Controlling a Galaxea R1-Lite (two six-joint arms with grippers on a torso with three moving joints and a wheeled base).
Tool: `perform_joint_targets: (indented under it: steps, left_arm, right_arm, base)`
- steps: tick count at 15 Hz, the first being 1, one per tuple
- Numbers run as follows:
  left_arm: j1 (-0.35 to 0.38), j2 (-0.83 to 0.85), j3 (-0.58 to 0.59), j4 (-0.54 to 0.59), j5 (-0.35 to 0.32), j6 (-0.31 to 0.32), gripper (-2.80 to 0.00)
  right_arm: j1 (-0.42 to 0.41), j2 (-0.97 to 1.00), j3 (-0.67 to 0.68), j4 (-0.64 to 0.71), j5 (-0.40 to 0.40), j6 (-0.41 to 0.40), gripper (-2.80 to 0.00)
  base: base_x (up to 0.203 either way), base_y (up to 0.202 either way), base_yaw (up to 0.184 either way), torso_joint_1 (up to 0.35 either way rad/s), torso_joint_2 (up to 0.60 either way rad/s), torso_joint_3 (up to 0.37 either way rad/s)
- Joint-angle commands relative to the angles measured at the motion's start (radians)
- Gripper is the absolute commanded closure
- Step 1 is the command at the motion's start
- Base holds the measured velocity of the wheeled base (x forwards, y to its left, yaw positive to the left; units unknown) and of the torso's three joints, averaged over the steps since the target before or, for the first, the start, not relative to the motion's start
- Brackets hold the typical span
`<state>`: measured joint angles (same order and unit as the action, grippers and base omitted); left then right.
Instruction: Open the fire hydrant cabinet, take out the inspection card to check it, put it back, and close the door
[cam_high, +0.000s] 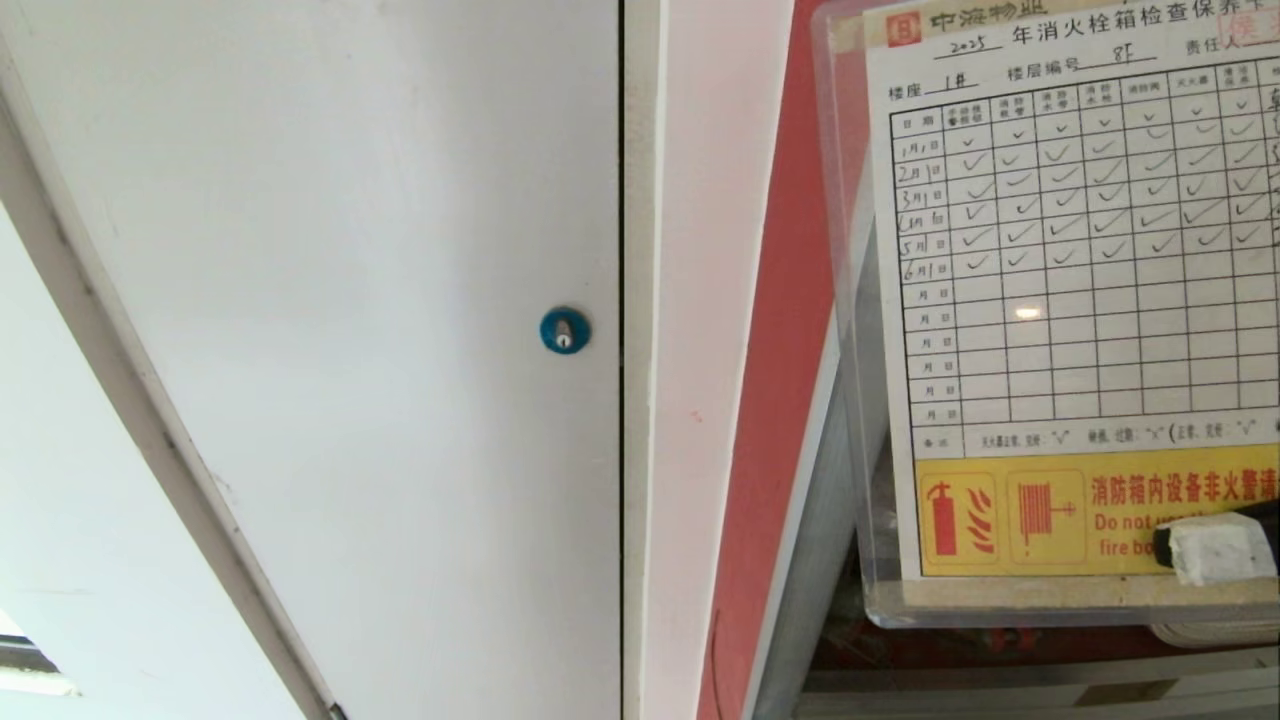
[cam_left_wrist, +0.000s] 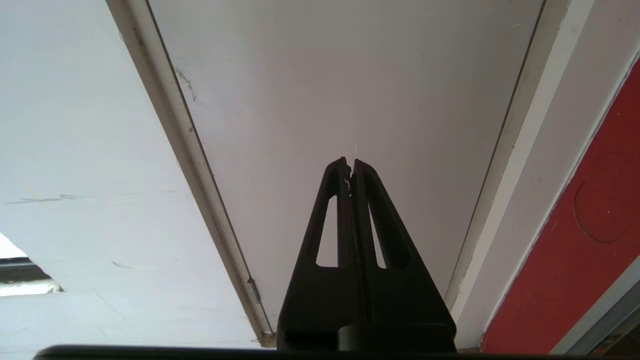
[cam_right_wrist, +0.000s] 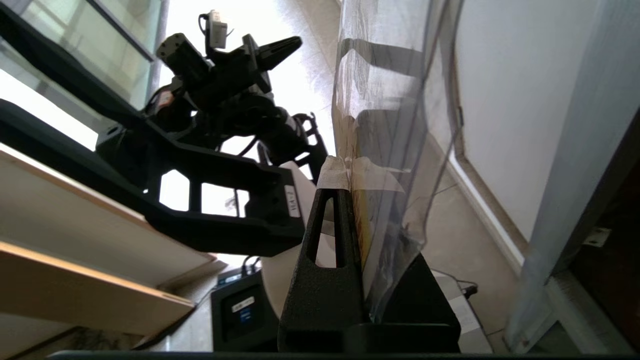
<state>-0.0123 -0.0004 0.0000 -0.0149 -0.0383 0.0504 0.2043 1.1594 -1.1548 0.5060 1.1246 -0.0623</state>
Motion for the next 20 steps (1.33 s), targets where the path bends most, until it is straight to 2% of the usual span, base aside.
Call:
perform_joint_targets:
  steps: [1, 6, 14, 17, 20]
  left_arm:
    - [0.0, 0.0, 0.012, 0.0, 0.0, 0.0, 0.0]
    - [0.0, 0.0, 0.012, 0.0, 0.0, 0.0, 0.0]
    - [0.0, 0.0, 0.012, 0.0, 0.0, 0.0, 0.0]
    - [0.0, 0.0, 0.012, 0.0, 0.0, 0.0, 0.0]
    - [0.0, 0.0, 0.012, 0.0, 0.0, 0.0, 0.0]
  right_arm:
    - [0.008, 0.01, 0.034, -0.079, -0.013, -0.002, 0.0]
    - [0.087, -0.007, 0.148, -0.318, -0.112, -0.001, 0.0]
    - [0.168, -0.087, 0.202, -0.34, -0.217, 0.015, 0.0]
    - [0.202, -0.088, 0.222, -0.421, -0.29, 0.015, 0.0]
    - [0.305, -0.057, 0.225, -0.465, -0.396, 0.019, 0.0]
  base:
    - [0.0, 0.0, 0.0, 0.0, 0.0, 0.0]
    - [0.0, 0.0, 0.0, 0.0, 0.0, 0.0]
    - [0.0, 0.0, 0.0, 0.0, 0.0, 0.0]
    - [0.0, 0.0, 0.0, 0.0, 0.0, 0.0]
    - [0.0, 0.0, 0.0, 0.0, 0.0, 0.0]
